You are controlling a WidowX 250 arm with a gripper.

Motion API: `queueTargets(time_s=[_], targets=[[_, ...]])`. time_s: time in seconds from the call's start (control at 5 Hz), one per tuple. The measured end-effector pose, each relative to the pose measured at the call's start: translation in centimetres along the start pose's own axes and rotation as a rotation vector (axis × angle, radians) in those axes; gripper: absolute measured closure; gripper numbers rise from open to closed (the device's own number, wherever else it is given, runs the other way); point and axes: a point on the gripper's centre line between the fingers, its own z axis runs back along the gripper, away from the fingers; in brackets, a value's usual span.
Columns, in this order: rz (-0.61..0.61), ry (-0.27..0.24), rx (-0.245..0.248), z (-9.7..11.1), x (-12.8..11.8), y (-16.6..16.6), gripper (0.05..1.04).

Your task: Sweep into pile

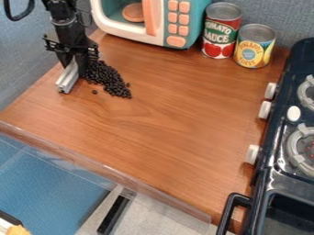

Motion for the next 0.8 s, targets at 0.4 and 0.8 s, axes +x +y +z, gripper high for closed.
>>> queueTargets(time_s=[0.4, 0.8], targets=[[0.028, 0.042, -0.001, -0.26, 0.47, -0.15, 0.705], [0.008, 0.06, -0.011, -0.33, 0.33, -0.76, 0.705]])
